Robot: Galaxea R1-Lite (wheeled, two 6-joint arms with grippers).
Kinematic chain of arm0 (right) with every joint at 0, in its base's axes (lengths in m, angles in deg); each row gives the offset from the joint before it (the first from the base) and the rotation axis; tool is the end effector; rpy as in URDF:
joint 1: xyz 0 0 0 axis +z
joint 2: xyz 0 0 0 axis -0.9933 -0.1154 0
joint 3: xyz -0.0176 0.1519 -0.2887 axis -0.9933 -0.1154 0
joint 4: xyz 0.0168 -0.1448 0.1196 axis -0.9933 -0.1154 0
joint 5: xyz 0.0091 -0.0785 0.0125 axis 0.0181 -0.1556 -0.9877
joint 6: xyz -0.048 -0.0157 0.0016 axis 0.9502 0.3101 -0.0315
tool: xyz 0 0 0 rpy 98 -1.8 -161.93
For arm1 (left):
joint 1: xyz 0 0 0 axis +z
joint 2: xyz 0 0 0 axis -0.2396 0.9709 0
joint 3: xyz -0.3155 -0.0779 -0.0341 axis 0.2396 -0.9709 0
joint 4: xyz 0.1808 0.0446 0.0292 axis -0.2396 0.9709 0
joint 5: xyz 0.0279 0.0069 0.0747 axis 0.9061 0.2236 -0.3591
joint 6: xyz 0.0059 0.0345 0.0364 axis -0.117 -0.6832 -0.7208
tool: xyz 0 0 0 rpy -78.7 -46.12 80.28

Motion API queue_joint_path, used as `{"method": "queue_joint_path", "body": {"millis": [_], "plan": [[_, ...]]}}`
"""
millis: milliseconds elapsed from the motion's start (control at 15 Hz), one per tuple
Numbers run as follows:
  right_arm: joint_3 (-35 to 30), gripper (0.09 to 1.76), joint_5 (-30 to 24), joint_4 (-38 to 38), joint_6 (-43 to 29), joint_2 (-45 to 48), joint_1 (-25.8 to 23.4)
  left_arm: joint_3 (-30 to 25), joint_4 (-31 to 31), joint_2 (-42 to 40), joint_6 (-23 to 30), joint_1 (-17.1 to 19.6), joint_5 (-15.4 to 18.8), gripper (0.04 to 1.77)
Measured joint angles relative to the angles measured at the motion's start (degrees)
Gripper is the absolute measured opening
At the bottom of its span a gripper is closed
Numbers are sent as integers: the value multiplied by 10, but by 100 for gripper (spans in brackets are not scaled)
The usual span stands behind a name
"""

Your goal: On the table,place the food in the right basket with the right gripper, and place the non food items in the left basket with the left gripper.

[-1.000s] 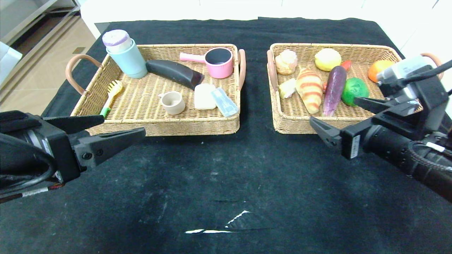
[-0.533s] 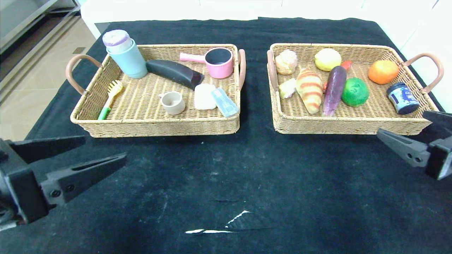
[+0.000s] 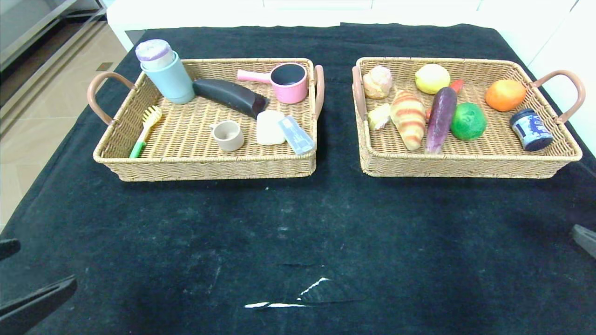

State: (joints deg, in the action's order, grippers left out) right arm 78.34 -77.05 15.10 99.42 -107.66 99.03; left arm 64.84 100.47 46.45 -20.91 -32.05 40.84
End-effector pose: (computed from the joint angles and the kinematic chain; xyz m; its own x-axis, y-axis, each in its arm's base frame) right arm 0.0840 0.0223 0.2543 0.9651 0.2457 -0.0906 -0.2585 0.9492 -0.1793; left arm 0.0433 -0.0156 0.2689 0.9173 -0.3271 -0.2270 0.3384 0.9409 0.0116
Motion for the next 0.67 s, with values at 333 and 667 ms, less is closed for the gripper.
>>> {"method": "queue_joint_path", "body": {"millis": [333, 667], "plan": [[-12, 170, 0, -108, -2, 117, 1, 4, 43, -74, -20, 75, 6, 172], [-9, 170, -10, -200, 15, 241, -73, 7, 54, -137, -32, 134, 57, 172]]}}
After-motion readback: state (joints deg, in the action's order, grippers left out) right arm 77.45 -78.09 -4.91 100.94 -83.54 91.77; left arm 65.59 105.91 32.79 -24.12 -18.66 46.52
